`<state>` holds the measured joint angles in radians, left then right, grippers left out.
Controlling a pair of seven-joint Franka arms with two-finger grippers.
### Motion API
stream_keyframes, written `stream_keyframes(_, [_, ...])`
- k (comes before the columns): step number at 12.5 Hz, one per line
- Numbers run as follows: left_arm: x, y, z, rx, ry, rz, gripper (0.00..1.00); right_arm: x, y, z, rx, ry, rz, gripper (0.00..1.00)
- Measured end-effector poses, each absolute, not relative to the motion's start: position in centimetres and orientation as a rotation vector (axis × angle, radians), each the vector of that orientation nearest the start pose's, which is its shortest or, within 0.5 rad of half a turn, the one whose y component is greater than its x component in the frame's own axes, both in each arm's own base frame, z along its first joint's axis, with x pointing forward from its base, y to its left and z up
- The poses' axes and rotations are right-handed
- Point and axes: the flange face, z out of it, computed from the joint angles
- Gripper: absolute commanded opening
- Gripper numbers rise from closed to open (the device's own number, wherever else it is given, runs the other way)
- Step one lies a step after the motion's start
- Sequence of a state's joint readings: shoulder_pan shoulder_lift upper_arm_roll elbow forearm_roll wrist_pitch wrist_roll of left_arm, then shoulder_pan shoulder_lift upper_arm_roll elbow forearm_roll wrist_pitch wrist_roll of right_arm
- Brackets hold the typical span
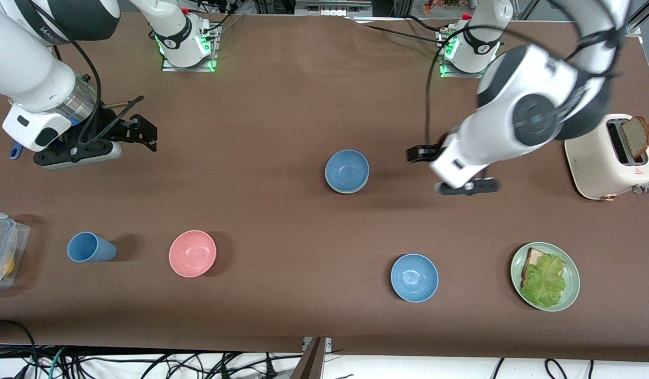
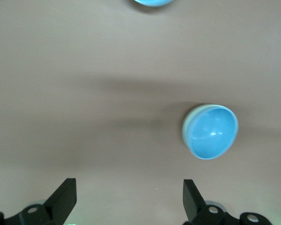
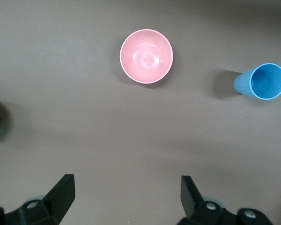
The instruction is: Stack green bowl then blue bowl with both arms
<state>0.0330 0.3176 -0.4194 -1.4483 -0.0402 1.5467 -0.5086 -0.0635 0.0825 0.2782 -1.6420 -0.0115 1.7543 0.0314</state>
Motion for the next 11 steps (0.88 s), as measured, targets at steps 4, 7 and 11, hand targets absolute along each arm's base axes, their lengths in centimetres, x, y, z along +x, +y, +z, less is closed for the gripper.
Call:
stream_keyframes(4, [58.9,-11.4,56.9,-3.169,-0.024,0.312,1.00,58.4,10.2,58.3,-3.113,-0.275,-0.103,1.00])
stream_keyframes(7, [56.6,-7.4,60.3,-3.151,0.010,0.189,1.00,57.7,9.9,58.5,-3.121,-0.269,-0.013,1.00])
stream_keyframes(11, [54.1,-8.2,57.0,-3.132,0.030,0.221,1.00,57.0,7.3,59.5,-3.131,-0.135,0.011,1.00])
